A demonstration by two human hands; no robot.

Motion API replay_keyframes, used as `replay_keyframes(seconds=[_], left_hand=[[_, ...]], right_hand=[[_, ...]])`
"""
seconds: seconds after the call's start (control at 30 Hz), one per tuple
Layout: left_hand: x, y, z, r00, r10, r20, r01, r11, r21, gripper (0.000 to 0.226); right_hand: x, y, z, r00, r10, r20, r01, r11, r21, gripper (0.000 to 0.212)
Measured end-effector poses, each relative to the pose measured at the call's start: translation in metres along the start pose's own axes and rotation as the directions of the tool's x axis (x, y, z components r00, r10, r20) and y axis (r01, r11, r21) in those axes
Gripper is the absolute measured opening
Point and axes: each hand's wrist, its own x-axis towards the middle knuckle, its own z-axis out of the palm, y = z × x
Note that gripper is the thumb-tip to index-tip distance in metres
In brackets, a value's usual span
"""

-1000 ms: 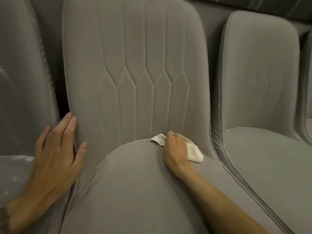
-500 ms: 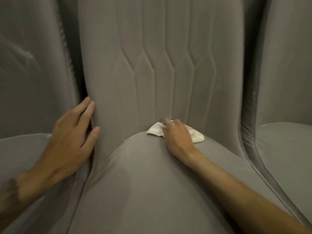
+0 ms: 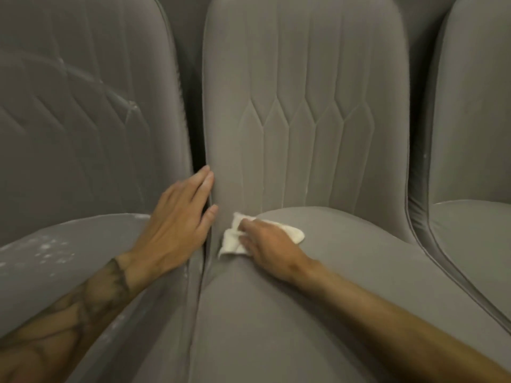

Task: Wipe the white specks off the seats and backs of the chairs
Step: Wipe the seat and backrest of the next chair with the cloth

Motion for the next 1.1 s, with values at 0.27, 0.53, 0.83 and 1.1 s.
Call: replay_keyframes(seconds=[0.27, 0.53, 0.83, 1.1], left_hand=[[-0.099, -0.073, -0.01, 0.991, -0.1, 0.087, 0.105, 0.993, -0.062, 0.055], [-0.102, -0.13, -0.021, 0.979, -0.077, 0.188, 0.102, 0.987, -0.127, 0.061], [-0.142, -0.18, -0.046, 0.976, -0.032, 0.216, 0.067, 0.985, -0.157, 0.062], [-0.194, -0.209, -0.077, 0.984, -0.027, 0.176, 0.059, 0.982, -0.179, 0.06]], right_hand=[[0.006, -0.049, 0.027, 0.96, 0.273, -0.057, -0.278, 0.955, -0.103, 0.014], [-0.037, -0.108, 0.023, 0.971, 0.239, -0.023, -0.24, 0.969, -0.053, 0.015], [-0.04, -0.162, 0.079, 0.902, 0.369, -0.225, -0.407, 0.901, -0.149, 0.008], [0.011, -0.129, 0.047, 0.738, 0.605, -0.3, -0.653, 0.752, -0.088, 0.034]])
